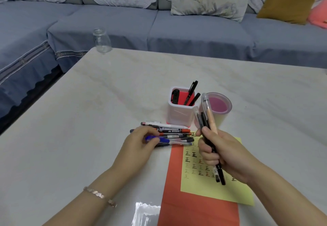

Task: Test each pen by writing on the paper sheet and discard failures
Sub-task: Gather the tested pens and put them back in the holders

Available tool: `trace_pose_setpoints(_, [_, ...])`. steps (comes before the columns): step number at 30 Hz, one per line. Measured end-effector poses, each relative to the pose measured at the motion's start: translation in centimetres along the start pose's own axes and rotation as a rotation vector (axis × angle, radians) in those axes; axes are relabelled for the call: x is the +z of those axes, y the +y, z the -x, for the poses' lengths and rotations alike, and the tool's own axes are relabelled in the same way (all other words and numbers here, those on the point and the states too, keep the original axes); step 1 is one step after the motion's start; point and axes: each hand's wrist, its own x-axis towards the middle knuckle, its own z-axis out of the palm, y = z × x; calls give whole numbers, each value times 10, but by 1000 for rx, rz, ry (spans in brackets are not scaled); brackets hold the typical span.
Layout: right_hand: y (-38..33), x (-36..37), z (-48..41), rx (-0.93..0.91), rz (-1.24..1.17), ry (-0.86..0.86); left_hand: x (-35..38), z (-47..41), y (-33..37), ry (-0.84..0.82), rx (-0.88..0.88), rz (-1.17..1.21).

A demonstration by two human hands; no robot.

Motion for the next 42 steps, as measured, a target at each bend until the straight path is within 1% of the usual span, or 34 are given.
trace_pose_setpoints(2, [-2,1,2,-12,-40,9,-1,-2,27,106,-45,355])
trace_pose_setpoints(4, [-4,3,3,-23,-84,3,0,-6,50,186,-90,657])
trace_pose_setpoints(7, [-6,6,7,-8,-151,-25,5,-14,74,193,-194,966])
trace_pose_setpoints(9, [-8,8,11,6,-170,-55,10,-17,83,172,-236,1009])
trace_pose_setpoints(14, [-13,9,23,0,-162,-104,24,-18,93,184,-247,1013])
trace_pose_setpoints(17, [-14,8,27,-15,-142,-129,32,-15,95,28,-296,965])
trace_pose_setpoints(19, [-15,7,28,-18,-140,-128,36,-13,97,-129,-357,1086])
trace_pose_setpoints(20, [-15,6,29,-18,-142,-120,36,-12,99,-182,-381,1160])
trace_pose_setpoints(21, [-16,4,29,-21,-146,-105,37,-12,102,-201,-386,1198])
trace_pose_setpoints(23, [-17,0,29,-44,-157,-59,41,-16,108,-161,-317,1143])
trace_pose_setpoints(24, [-17,-3,29,-63,-159,-26,43,-19,113,-124,-244,1090])
trace_pose_setpoints(28, [-24,-22,28,-142,-153,139,48,-43,143,-14,149,909])
trace_pose_setpoints(30, [-27,-32,28,-166,-149,219,55,-59,152,13,240,814])
trace_pose_setpoints(31, [-28,-36,28,-176,-151,252,62,-66,153,7,248,768])
trace_pose_setpoints(33, [-28,-43,27,-193,-168,288,80,-77,148,-58,207,647])
trace_pose_setpoints(36, [-27,-48,27,-205,-190,285,100,-87,129,-171,157,313])
trace_pose_setpoints(38, [-27,-49,28,-207,-174,254,103,-87,126,-172,193,85])
trace_pose_setpoints(39, [-28,-48,28,-212,-161,235,101,-85,128,-125,225,11])
trace_pose_setpoints(40, [-27,-49,28,-221,-147,216,98,-81,132,-66,261,-5])
trace_pose_setpoints(41, [-26,-48,29,-231,-142,201,96,-77,135,-35,283,29])
trace_pose_setpoints(42, [-26,-48,29,-242,-137,184,92,-71,140,-55,257,113])
